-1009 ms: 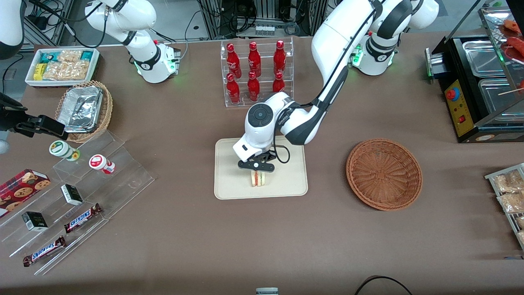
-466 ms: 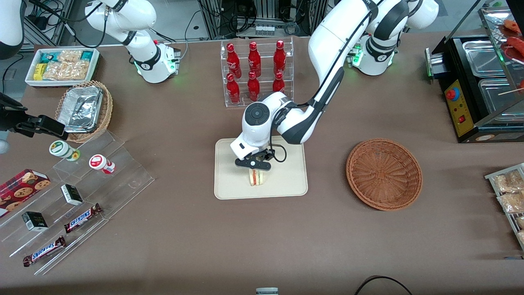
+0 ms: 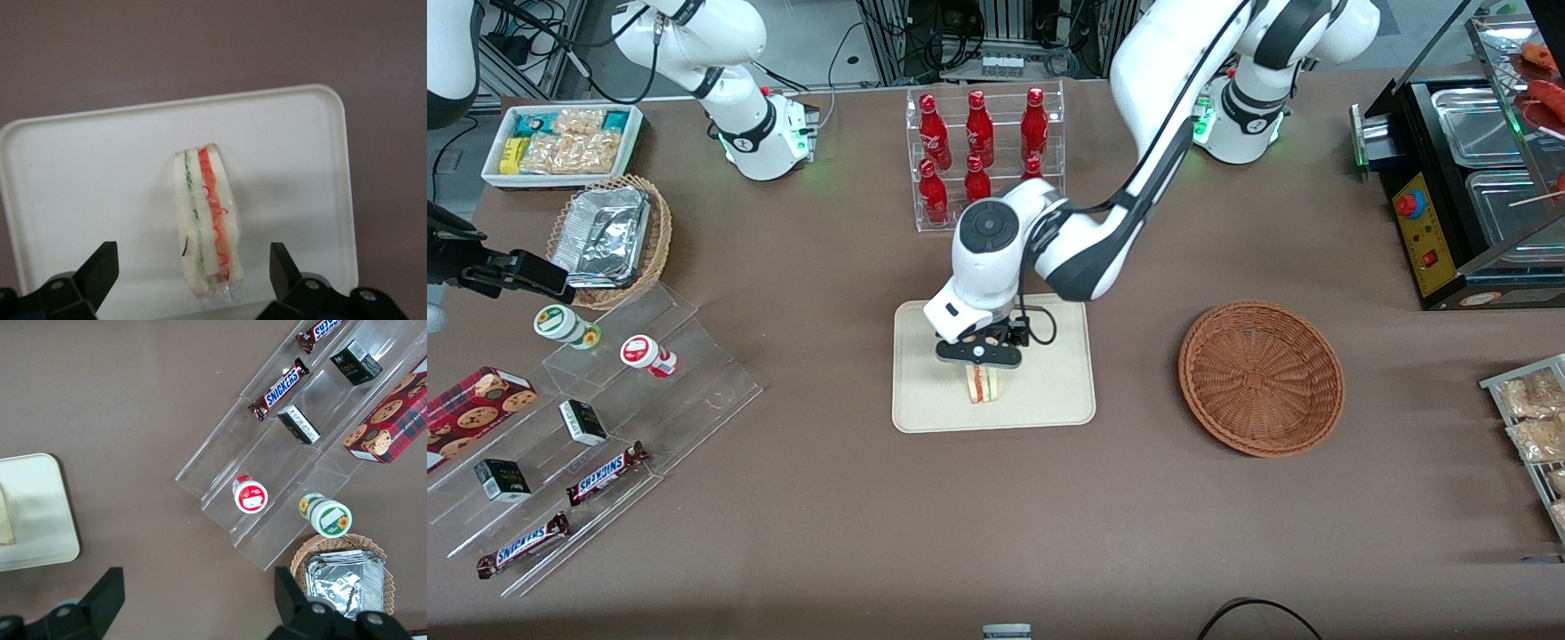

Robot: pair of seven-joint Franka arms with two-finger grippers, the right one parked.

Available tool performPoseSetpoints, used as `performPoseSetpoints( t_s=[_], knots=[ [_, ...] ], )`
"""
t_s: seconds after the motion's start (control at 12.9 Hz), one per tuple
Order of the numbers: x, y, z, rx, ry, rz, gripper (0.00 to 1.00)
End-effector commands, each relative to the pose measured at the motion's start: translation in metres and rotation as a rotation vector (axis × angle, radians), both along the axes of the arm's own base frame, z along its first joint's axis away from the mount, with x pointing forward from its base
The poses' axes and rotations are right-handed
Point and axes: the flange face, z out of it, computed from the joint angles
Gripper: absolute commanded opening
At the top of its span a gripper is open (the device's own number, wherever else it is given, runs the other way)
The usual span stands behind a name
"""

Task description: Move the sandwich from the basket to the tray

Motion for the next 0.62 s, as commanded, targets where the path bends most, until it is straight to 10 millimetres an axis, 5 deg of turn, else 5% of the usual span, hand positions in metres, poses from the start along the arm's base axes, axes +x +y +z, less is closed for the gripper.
performPoseSetpoints(
  t_s=[0.0, 0.54],
  knots=[
    [0.021, 0.051, 0.066, 0.014, 0.009, 0.104, 1.00],
    [0.078, 0.247, 0.169, 0.077, 0.068, 0.223, 1.00]
  ],
)
